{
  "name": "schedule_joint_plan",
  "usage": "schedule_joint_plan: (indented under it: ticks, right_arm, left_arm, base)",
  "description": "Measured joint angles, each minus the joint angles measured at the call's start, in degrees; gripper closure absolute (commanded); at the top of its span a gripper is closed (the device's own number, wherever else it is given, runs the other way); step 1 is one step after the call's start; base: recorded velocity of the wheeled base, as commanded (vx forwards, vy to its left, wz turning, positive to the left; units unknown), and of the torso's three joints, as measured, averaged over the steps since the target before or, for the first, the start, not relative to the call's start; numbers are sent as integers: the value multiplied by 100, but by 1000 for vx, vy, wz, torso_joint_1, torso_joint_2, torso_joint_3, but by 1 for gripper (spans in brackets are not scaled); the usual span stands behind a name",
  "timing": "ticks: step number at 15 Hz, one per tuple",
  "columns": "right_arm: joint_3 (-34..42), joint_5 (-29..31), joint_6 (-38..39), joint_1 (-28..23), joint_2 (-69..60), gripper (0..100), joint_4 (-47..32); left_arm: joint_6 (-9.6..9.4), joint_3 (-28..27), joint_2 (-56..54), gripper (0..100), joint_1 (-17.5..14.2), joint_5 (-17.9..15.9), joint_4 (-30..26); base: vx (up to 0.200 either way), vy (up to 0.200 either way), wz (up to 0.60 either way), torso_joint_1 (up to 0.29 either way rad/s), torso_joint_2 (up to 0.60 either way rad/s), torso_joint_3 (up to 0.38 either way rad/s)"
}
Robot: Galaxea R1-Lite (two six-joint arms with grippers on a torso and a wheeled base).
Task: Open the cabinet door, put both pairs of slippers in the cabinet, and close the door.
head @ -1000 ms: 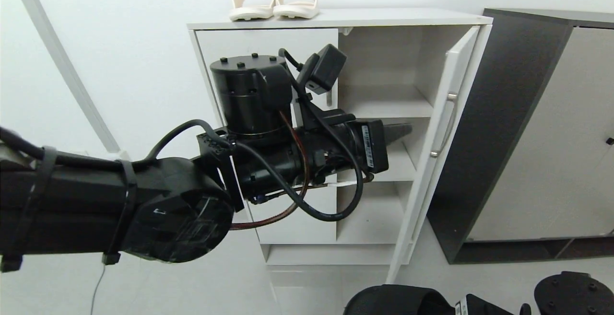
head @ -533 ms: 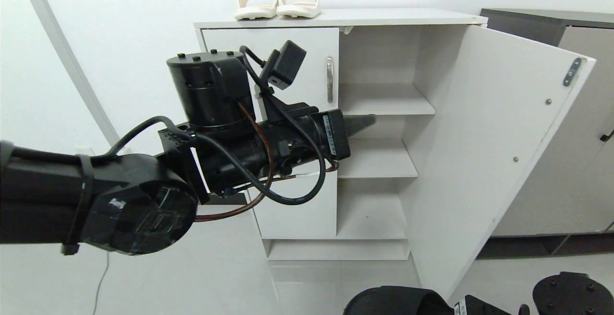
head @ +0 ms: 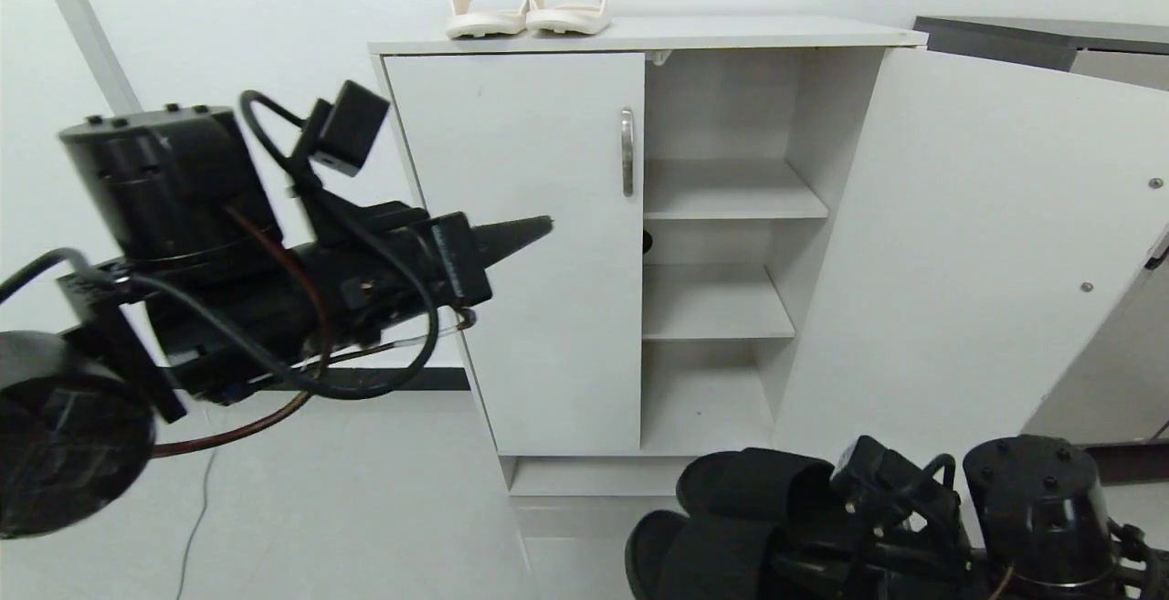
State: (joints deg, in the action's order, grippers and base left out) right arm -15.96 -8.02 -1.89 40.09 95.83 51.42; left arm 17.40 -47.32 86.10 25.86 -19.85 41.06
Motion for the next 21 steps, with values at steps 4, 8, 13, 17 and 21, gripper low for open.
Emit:
schedule_joint_plan:
  ticks: [4,8,13,17,21]
  right_arm:
    - [-898,1614,870,-62,631,100,433]
    - [-1910,3178,1117,-121,1720,100,1061]
    - [-2627,3935,1122,-322,2399,100,1123]
    - [-2640,3950,1114,-344,2537,100,1142]
    - [-2551,3952,1095,-313,2555,100,1270]
  left_arm:
    - [-390,1248,-1163,100,-850,655,-12]
    - [-774,2389,-2461,100,-2124,1228,-17]
    - [-1176,3622,-4124,100,-3599,1615,-252]
    - [-1418,3997,-5750,100,-4002,1558,-1974]
    - [-1462,4301,-7456,100,-3994,452,-3934]
  base:
    - [0,0,0,0,0,0]
    - [0,0,0,0,0,0]
    - [0,0,0,0,0,0]
    - [0,0,0,0,0,0]
    - [0,0,0,0,0,0]
